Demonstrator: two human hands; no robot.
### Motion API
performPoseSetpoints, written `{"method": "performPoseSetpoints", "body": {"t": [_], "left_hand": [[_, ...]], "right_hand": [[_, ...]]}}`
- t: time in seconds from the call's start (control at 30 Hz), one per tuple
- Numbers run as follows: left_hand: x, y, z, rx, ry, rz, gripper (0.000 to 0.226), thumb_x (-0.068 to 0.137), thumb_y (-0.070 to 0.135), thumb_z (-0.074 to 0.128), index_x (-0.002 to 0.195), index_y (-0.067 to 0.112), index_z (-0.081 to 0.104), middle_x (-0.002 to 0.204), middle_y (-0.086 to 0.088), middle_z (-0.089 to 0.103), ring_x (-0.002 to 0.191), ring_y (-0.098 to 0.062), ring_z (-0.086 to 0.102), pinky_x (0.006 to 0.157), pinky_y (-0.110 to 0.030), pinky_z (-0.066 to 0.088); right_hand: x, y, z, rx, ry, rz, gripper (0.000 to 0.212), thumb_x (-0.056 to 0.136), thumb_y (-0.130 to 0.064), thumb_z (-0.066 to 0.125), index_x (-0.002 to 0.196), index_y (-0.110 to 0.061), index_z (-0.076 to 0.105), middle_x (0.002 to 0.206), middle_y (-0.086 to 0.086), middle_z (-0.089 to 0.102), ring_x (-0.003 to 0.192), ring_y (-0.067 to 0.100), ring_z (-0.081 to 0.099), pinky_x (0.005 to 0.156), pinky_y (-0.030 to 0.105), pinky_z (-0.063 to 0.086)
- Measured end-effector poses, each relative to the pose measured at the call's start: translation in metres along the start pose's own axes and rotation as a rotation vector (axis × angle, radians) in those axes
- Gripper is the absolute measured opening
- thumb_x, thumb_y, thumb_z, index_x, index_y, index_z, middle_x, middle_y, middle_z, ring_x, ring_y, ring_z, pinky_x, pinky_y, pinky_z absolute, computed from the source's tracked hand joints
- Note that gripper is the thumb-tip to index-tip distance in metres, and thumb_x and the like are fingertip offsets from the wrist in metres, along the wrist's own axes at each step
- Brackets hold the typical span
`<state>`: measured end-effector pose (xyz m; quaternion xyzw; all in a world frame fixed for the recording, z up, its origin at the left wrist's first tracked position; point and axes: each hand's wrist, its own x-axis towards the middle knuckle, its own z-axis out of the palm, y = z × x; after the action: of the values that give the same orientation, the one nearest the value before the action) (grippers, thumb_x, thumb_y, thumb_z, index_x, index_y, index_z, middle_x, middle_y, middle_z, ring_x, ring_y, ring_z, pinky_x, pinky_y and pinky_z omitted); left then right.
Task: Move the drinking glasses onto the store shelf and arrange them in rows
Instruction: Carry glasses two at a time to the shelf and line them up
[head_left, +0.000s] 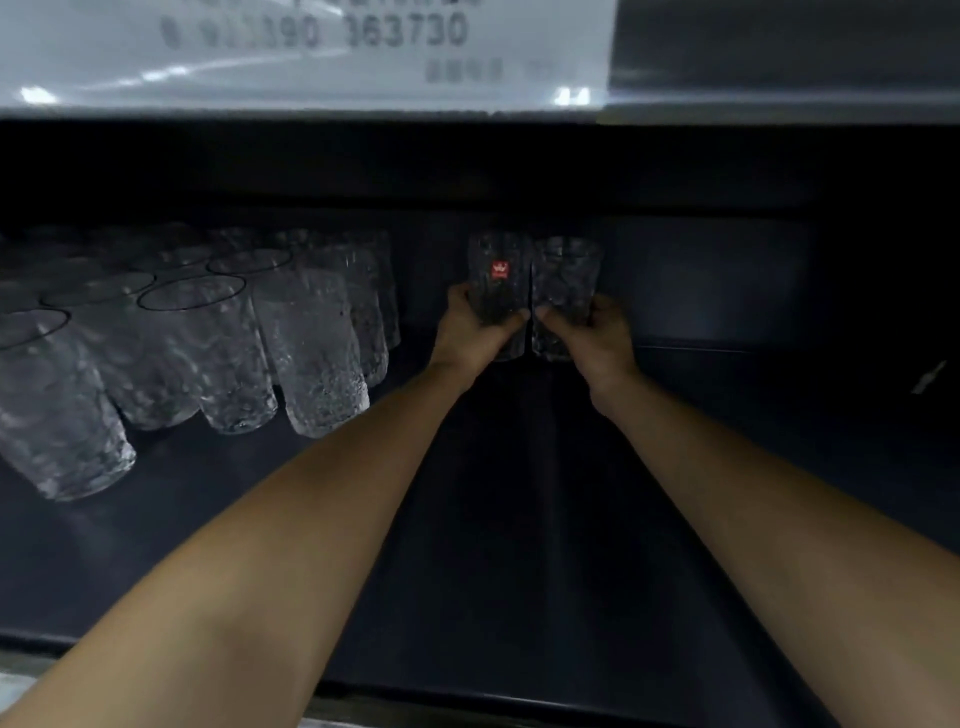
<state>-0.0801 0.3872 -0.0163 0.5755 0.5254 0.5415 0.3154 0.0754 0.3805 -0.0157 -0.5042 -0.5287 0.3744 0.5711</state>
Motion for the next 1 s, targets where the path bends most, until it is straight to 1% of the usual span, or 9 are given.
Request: {"method": "performPoseSetpoints", "body": {"t": [0.07, 0.17, 0.3, 0.47, 0.6, 0.73, 0.83, 0.9, 1.0], "left_hand": [[0.003, -0.001, 0.0, -0.014, -0.009, -0.004, 0.077, 0.077, 0.036, 0.082, 0.136, 0.013, 0.038, 0.124, 0.002, 0.06, 0.11, -0.011, 0.061, 0.099, -0.028, 0.051], [0.006, -0.004, 0.001, 0.006, -0.009, 0.027, 0.075, 0.068, 0.047, 0.086, 0.124, 0.016, 0.049, 0.115, 0.008, 0.064, 0.102, -0.003, 0.063, 0.091, -0.022, 0.053], [0.0, -0.004, -0.001, 0.01, -0.007, 0.029, 0.077, 0.066, 0.045, 0.086, 0.129, 0.017, 0.051, 0.117, 0.007, 0.065, 0.104, -0.004, 0.063, 0.087, -0.018, 0.052], [-0.011, -0.002, -0.004, -0.015, 0.005, -0.009, 0.078, 0.07, 0.035, 0.085, 0.132, 0.013, 0.043, 0.117, 0.002, 0.064, 0.105, -0.01, 0.063, 0.091, -0.023, 0.051], [-0.031, 0.003, -0.012, -0.012, -0.003, -0.027, 0.079, 0.07, 0.037, 0.085, 0.131, 0.014, 0.042, 0.115, 0.003, 0.063, 0.103, -0.009, 0.063, 0.085, -0.02, 0.05], [-0.066, 0.011, -0.023, 0.008, 0.007, -0.033, 0.082, 0.058, 0.051, 0.082, 0.124, 0.017, 0.049, 0.11, 0.005, 0.067, 0.1, -0.007, 0.066, 0.089, -0.025, 0.055], [-0.098, 0.019, -0.034, 0.016, 0.0, -0.043, 0.074, 0.065, 0.043, 0.085, 0.123, 0.017, 0.046, 0.11, 0.007, 0.065, 0.099, -0.004, 0.063, 0.085, -0.016, 0.051], [-0.118, 0.023, -0.04, 0.033, -0.012, -0.039, 0.073, 0.066, 0.044, 0.085, 0.122, 0.016, 0.048, 0.109, 0.008, 0.065, 0.099, -0.004, 0.063, 0.082, -0.014, 0.05], [-0.146, 0.031, -0.051, 0.04, -0.074, -0.059, 0.077, 0.063, 0.048, 0.085, 0.124, 0.016, 0.051, 0.112, 0.006, 0.067, 0.103, -0.006, 0.065, 0.091, -0.025, 0.054]], "right_hand": [[-0.001, 0.001, -0.001, 0.011, 0.0, 0.003, 0.077, 0.065, -0.05, 0.083, 0.13, -0.018, 0.056, 0.116, -0.006, 0.069, 0.102, 0.008, 0.067, 0.092, 0.03, 0.056], [-0.005, 0.0, -0.002, 0.026, 0.009, 0.004, 0.066, 0.072, -0.04, 0.082, 0.129, -0.018, 0.056, 0.114, -0.006, 0.068, 0.102, 0.008, 0.066, 0.092, 0.03, 0.055], [-0.011, -0.001, -0.006, 0.041, 0.012, 0.03, 0.051, 0.078, -0.032, 0.081, 0.123, -0.019, 0.061, 0.109, -0.007, 0.069, 0.099, 0.006, 0.066, 0.089, 0.026, 0.055], [-0.024, -0.005, -0.009, 0.031, 0.037, 0.034, 0.061, 0.075, -0.032, 0.082, 0.126, -0.02, 0.051, 0.107, -0.009, 0.065, 0.096, 0.004, 0.064, 0.083, 0.023, 0.054], [-0.045, -0.013, -0.017, 0.027, 0.028, 0.057, 0.073, 0.065, -0.036, 0.08, 0.127, -0.014, 0.049, 0.107, -0.001, 0.067, 0.099, 0.013, 0.066, 0.08, 0.025, 0.055], [-0.081, -0.022, -0.029, -0.009, -0.018, 0.063, 0.052, 0.083, -0.019, 0.072, 0.12, -0.024, 0.037, 0.103, -0.009, 0.058, 0.091, 0.001, 0.057, 0.068, 0.013, 0.046], [-0.11, -0.03, -0.037, -0.047, -0.079, 0.058, 0.038, 0.086, -0.014, 0.068, 0.115, -0.024, 0.047, 0.097, -0.005, 0.059, 0.082, 0.002, 0.057, 0.058, 0.008, 0.047], [-0.128, -0.034, -0.041, -0.054, -0.115, 0.068, 0.034, 0.083, -0.018, 0.071, 0.113, -0.023, 0.055, 0.098, -0.004, 0.064, 0.087, 0.006, 0.062, 0.064, 0.012, 0.051], [-0.152, -0.039, -0.047, -0.016, -0.163, 0.102, 0.047, 0.079, -0.023, 0.076, 0.122, -0.025, 0.056, 0.109, -0.003, 0.068, 0.1, 0.01, 0.065, 0.079, 0.024, 0.051]]}}
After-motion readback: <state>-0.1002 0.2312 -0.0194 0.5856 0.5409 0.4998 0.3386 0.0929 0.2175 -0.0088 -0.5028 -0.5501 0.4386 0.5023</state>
